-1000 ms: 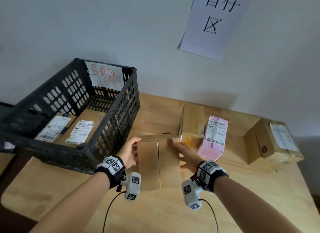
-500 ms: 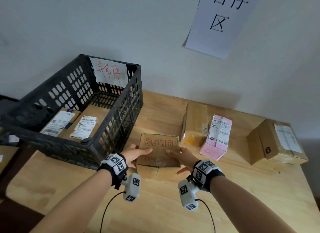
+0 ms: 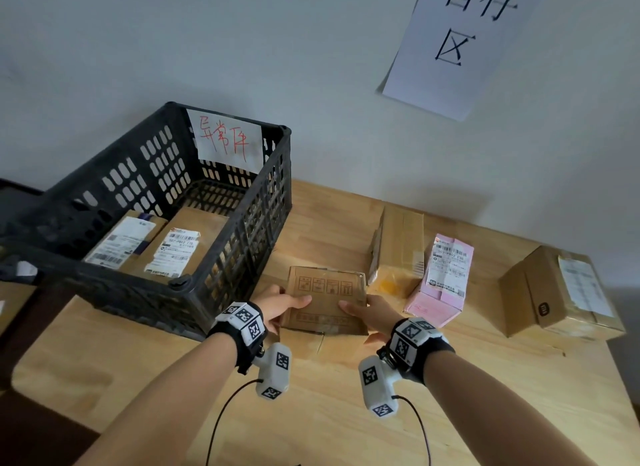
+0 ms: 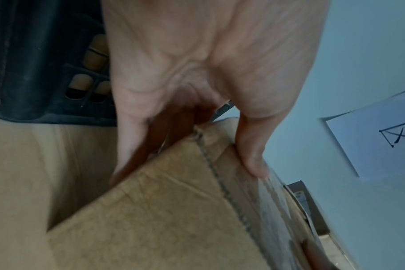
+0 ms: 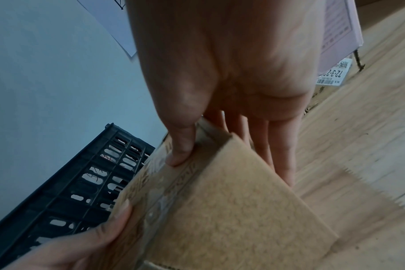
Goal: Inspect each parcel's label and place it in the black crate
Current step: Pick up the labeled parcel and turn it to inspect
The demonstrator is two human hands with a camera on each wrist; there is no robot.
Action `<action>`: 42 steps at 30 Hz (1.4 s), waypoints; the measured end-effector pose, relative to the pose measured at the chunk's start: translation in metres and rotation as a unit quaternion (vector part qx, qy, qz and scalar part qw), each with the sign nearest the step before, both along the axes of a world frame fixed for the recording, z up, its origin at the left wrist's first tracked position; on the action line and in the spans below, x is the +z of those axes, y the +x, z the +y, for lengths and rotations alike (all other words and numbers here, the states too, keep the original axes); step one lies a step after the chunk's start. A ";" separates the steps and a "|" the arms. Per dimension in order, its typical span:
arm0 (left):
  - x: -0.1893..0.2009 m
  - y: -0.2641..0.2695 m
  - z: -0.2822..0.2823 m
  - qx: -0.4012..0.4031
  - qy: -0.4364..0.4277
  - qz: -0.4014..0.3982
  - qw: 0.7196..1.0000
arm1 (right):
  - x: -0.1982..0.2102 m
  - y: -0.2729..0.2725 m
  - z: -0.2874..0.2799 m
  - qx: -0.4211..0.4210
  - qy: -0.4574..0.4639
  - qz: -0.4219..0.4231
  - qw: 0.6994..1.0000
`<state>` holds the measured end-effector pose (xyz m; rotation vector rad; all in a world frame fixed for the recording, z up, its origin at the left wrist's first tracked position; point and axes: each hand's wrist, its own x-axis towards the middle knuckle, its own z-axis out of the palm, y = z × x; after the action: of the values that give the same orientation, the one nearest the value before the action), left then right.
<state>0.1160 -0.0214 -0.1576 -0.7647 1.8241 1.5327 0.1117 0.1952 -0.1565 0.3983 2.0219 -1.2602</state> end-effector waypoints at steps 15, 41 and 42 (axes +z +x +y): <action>0.059 0.018 0.028 -0.124 0.004 -0.015 0.992 | -0.030 0.049 0.069 -0.145 -0.257 -0.087 0.951; -0.009 0.034 0.060 -0.129 -0.003 -0.044 0.991 | 0.002 0.053 0.090 -0.120 -0.076 -0.099 0.985; -0.008 0.034 0.066 -0.127 -0.004 -0.038 0.991 | -0.002 0.054 0.092 -0.127 -0.079 -0.102 0.983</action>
<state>0.1496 0.0447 -0.1656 -0.5613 1.7955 1.3164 0.1661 0.2873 -0.1582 0.6971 1.7253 -1.4573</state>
